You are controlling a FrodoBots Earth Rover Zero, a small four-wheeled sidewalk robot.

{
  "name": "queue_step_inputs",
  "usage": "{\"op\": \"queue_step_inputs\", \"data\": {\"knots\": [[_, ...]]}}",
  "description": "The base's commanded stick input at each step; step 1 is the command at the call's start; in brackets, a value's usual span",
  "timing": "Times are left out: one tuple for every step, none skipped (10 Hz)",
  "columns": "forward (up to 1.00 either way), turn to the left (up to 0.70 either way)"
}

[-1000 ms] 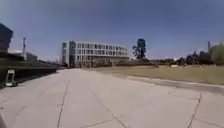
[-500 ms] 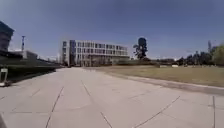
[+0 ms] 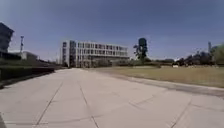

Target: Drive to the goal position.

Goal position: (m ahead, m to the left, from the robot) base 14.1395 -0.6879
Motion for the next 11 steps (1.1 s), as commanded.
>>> {"op": "queue_step_inputs", "data": {"knots": [[0.7,0.36],[0.7,0.36],[0.7,0.36],[0.7,0.27],[0.7,0.09],[0.7,0.01],[0.7,0.01],[0.7,0.01],[0.7,0.01],[0.7,0.01],[0.7,0.01]]}}
